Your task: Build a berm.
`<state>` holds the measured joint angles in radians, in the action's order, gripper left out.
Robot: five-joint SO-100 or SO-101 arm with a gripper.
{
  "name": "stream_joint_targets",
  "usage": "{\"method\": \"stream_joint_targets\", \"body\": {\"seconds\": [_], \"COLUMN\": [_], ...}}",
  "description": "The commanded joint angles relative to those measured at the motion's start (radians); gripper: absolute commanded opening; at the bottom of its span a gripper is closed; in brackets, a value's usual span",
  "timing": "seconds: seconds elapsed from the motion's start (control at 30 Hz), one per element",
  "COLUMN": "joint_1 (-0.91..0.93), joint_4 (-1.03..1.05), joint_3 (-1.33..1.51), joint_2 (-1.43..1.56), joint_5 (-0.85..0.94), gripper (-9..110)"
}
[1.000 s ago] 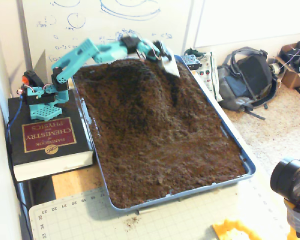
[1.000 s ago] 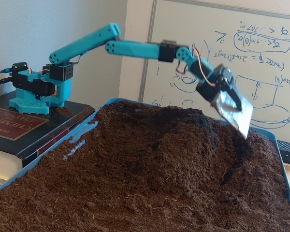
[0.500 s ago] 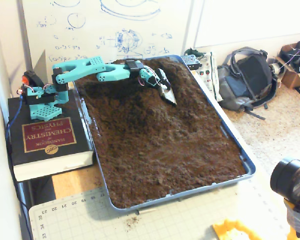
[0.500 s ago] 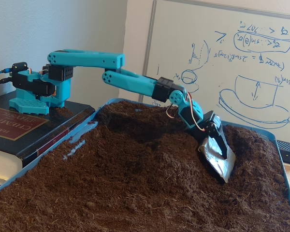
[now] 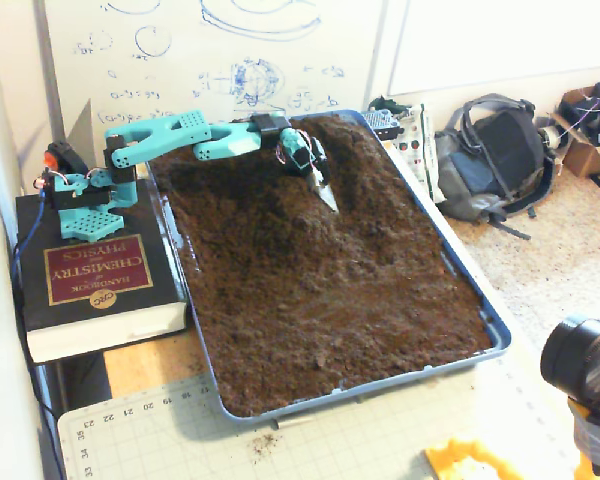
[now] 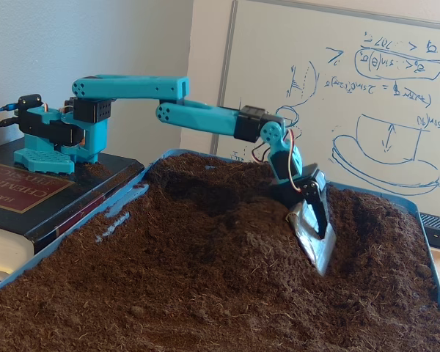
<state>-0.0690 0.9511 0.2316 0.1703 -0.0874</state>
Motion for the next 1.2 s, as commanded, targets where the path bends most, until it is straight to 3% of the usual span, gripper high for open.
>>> {"method": "stream_joint_targets", "body": {"seconds": [0.0,0.77,1.0,1.17], "joint_1": [-0.008,-0.018,0.018,0.028], "joint_4": [0.126,0.410,0.264,0.040], "joint_3": [-0.021,-0.043,-0.046,-0.046], "joint_2": [0.095,0.285,0.434,0.459], "joint_5": [0.008,-0.008,-0.023,-0.173], "gripper": [0,0,0,0]}}
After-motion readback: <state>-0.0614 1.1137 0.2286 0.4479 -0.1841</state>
